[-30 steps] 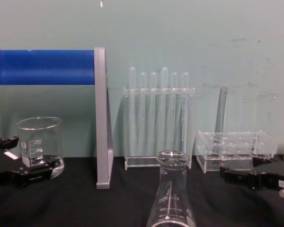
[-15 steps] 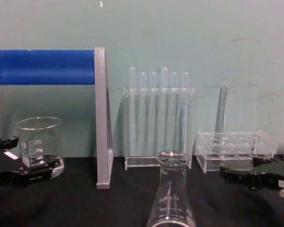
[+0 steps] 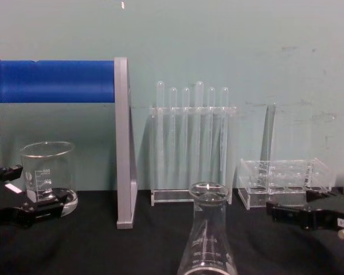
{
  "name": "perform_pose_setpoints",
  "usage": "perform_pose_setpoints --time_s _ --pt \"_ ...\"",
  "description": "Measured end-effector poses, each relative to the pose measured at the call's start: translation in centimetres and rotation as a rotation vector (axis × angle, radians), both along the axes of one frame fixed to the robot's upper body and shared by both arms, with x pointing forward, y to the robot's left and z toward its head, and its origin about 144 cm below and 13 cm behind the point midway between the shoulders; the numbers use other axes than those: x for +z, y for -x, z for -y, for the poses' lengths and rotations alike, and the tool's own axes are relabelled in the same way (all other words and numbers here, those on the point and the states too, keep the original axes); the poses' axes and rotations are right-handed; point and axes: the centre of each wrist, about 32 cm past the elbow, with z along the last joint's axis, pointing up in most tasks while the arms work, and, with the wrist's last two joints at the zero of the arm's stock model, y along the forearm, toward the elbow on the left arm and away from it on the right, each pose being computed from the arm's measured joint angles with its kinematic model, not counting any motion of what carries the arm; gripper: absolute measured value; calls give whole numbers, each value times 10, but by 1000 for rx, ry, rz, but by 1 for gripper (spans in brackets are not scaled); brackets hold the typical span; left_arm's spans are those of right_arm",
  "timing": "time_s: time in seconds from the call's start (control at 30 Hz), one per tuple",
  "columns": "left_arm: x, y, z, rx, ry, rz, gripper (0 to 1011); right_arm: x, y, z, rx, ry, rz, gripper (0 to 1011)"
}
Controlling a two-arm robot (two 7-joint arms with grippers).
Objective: Grasp the erlenmeyer flask with one hand, shake it three times, then place it back.
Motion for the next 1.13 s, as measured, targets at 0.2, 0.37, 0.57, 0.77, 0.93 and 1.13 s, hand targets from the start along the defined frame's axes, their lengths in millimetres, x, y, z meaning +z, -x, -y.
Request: perform_pose_setpoints --time_s 0.2,0.37,0.57,0.77,0.93,1.13 --pt "0 0 0 0 0 0 1001 0 0 0 0 0 0 1003" --pt "0 0 0 0 0 0 1001 0 0 0 0 0 0 1003" --pt "0 0 0 0 0 0 1001 0 0 0 0 0 0 1003" --pt "0 0 0 0 0 0 1001 0 0 0 0 0 0 1003" --pt "0 0 0 0 0 0 1001 0 0 0 0 0 0 1003" --pt "0 0 0 0 0 0 1001 0 0 0 0 0 0 1003"
